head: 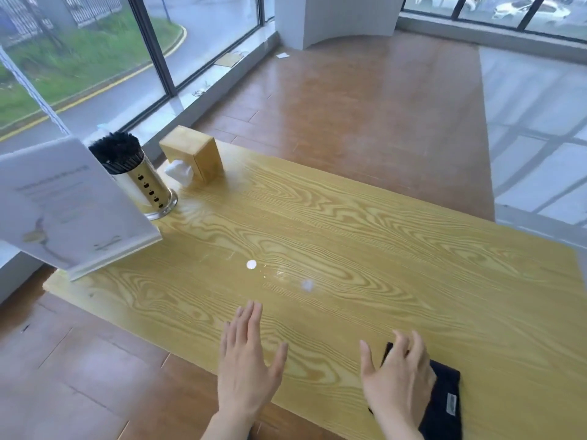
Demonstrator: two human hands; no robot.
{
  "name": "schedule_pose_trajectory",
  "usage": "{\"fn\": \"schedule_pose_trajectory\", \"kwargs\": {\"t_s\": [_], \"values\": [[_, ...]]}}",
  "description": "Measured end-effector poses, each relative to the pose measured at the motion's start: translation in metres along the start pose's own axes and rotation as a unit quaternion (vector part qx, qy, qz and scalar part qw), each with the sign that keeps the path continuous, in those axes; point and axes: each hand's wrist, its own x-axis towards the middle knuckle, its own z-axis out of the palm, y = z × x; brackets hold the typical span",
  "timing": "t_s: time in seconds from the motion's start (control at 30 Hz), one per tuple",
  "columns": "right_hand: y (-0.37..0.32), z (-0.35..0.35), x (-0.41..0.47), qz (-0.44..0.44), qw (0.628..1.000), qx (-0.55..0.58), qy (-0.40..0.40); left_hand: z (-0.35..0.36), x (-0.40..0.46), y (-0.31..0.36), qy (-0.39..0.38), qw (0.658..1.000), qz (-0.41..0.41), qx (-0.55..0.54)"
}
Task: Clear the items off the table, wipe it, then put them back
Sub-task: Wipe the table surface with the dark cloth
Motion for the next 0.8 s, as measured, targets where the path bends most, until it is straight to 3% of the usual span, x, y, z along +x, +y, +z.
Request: {"fn": "schedule_pose_trajectory", "kwargs": {"t_s": [0.17, 0.33, 0.8], "values": [[0.067, 0.018, -0.018, 0.017, 0.997, -0.007, 0.072, 0.039, -0.022, 0.021, -0.023, 0.999, 0.007, 0.044], [0.103, 0.047, -0.033, -0.025, 0.998, -0.019, 0.060, 0.064, -0.033, 0.032, -0.019, 0.998, 0.003, 0.061], [0.101, 0.075, 0.007, -0.178, 0.978, -0.056, 0.092, 0.067, 0.001, 0.003, 0.063, 0.993, -0.081, 0.062]]}}
